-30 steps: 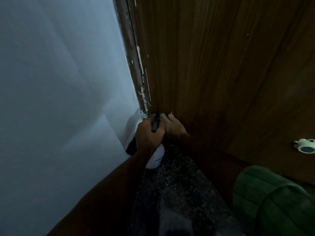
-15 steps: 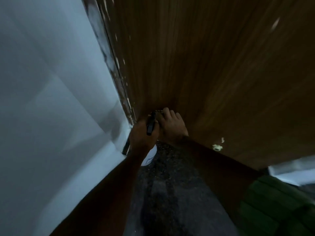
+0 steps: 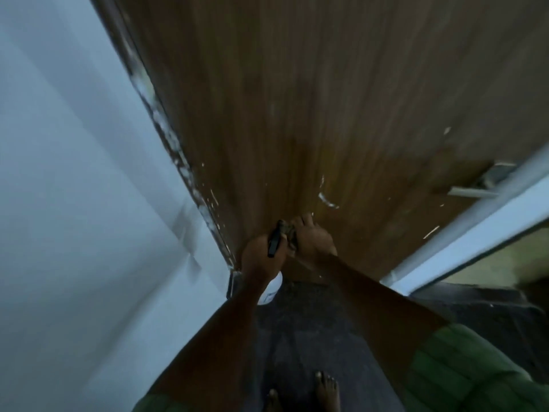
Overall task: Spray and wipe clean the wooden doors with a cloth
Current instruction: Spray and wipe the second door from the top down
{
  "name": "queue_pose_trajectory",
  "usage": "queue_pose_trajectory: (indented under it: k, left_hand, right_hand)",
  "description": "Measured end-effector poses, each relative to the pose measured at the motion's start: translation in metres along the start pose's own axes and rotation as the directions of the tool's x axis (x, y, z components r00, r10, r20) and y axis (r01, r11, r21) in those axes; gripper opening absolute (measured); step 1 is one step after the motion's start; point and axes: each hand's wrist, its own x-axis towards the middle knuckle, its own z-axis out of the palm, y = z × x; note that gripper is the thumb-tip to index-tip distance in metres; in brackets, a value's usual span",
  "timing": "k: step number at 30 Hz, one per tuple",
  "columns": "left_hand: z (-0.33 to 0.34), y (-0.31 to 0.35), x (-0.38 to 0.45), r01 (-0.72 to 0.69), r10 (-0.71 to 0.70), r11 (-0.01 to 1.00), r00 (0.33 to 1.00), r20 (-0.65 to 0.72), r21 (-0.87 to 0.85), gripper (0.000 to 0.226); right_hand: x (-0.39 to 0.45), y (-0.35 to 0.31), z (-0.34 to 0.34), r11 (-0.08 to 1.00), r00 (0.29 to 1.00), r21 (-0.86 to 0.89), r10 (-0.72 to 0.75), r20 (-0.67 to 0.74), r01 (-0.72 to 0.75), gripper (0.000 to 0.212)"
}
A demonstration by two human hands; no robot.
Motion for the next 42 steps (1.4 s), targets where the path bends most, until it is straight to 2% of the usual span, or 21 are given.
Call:
queue_pose_trajectory:
  k: [2, 5, 9, 13, 15, 20, 22, 25, 28, 31, 35, 39, 42]
  left_hand:
    - [-0.009, 0.033, -0.003, -0.010, 0.011, 1.000, 1.000, 0.013, -0.028, 0.060]
    - [-0.010, 0.080, -0.011, -0.051, 0.052, 0.998, 0.998, 0.027, -0.028, 0.051]
    - [0.015, 0.133, -0.022, -0.164, 0.162, 0.982, 0.986, 0.030, 0.090, 0.040]
    - [0.054, 0.174, -0.022, -0.174, 0.174, 0.984, 0.985, 0.022, 0.024, 0.037]
    - [0.077, 0.193, -0.019, -0.200, 0.200, 0.980, 0.979, 0.034, 0.009, 0.040]
    - [0.143, 0.239, -0.005, -0.267, 0.267, 0.964, 0.962, 0.061, -0.008, 0.043]
    - [0.170, 0.246, 0.001, -0.285, 0.288, 0.957, 0.956, 0.047, -0.060, 0.045]
    - [0.207, 0.251, 0.006, -0.303, 0.300, 0.950, 0.952, -0.053, -0.068, 0.053]
    - [0.232, 0.266, 0.003, -0.350, 0.347, 0.937, 0.923, -0.165, 0.008, 0.053]
    - [0.250, 0.279, -0.004, -0.376, 0.385, 0.923, 0.896, -0.222, 0.082, 0.037]
    - [0.266, 0.285, -0.013, -0.375, 0.385, 0.923, 0.880, -0.278, 0.089, 0.035]
    - [0.270, 0.286, -0.029, -0.364, 0.364, 0.930, 0.897, -0.251, 0.050, 0.038]
    - [0.264, 0.293, -0.049, -0.358, 0.356, 0.933, 0.912, -0.202, 0.024, 0.029]
  right_hand:
    - [-0.020, -0.003, -0.037, 0.996, 0.993, 0.023, 0.089, -0.074, -0.087, 0.073]
    - [-0.050, -0.004, -0.073, 0.947, 0.937, 0.168, 0.303, -0.175, -0.275, 0.082]
    - [-0.082, 0.015, -0.102, 0.898, 0.895, 0.177, 0.426, -0.134, -0.402, 0.064]
    - [-0.094, 0.056, -0.134, 0.877, 0.859, 0.178, 0.476, -0.190, -0.446, 0.045]
    - [-0.093, 0.086, -0.147, 0.863, 0.829, 0.188, 0.503, -0.243, -0.469, 0.044]
    - [-0.091, 0.176, -0.184, 0.901, 0.804, 0.157, 0.431, -0.410, -0.404, 0.053]
    - [-0.088, 0.217, -0.194, 0.922, 0.840, 0.147, 0.386, -0.381, -0.358, 0.063]
    - [-0.086, 0.261, -0.201, 0.949, 0.907, 0.178, 0.302, -0.294, -0.258, 0.067]
    - [-0.080, 0.270, -0.195, 0.949, 0.893, 0.229, 0.286, -0.347, -0.215, 0.073]
    - [-0.070, 0.270, -0.187, 0.916, 0.858, 0.309, 0.362, -0.363, -0.256, 0.052]
    - [-0.068, 0.282, -0.185, 0.933, 0.878, 0.290, 0.313, -0.362, -0.213, 0.045]
    - [-0.079, 0.288, -0.182, 0.953, 0.897, 0.253, 0.253, -0.363, -0.166, 0.048]
    - [-0.090, 0.284, -0.179, 0.950, 0.901, 0.269, 0.248, -0.355, -0.156, 0.050]
